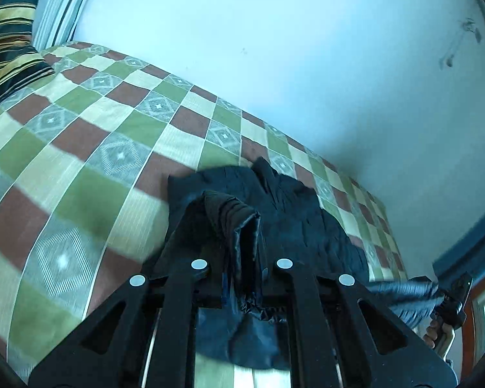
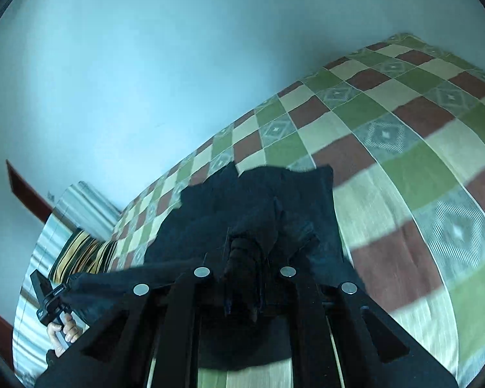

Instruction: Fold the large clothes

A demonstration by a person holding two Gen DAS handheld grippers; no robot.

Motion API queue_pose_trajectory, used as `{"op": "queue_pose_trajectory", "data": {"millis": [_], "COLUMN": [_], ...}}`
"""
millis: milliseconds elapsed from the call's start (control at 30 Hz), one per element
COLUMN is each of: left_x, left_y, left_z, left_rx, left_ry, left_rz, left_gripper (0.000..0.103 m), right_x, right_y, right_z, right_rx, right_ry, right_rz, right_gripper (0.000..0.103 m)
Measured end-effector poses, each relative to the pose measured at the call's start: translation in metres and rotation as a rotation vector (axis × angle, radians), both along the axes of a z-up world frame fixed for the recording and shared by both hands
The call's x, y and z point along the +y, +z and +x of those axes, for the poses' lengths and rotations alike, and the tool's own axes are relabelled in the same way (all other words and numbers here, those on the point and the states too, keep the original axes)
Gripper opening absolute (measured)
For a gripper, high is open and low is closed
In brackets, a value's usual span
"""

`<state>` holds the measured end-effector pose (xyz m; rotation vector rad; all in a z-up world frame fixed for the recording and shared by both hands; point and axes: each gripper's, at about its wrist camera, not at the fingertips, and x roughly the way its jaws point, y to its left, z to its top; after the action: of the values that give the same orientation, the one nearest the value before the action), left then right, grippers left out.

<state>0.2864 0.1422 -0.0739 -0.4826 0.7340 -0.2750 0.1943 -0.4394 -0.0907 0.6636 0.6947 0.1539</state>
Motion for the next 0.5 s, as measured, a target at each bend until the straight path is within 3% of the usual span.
{"op": "queue_pose_trajectory", "data": {"millis": [233, 500], "left_x": [-0.015, -0.022], "left_y": [-0.031, -0.079], "left_z": [0.107, 0.186], "left_rx": [0.081, 0.181], "left_ry": [0.014, 0.044], "left_rz": [0.040, 0.088], "left_gripper": [0.010, 0.010], "right_x": [-0.009, -0.017], "right_y": [-0.026, -0.066], "right_z": [0.103, 0.180], "right_rx": [0.088, 0.187], "right_ry": [-0.029, -0.051], "right_rz": [-0.006, -0.038], "right_gripper": [0.011, 0.011]}}
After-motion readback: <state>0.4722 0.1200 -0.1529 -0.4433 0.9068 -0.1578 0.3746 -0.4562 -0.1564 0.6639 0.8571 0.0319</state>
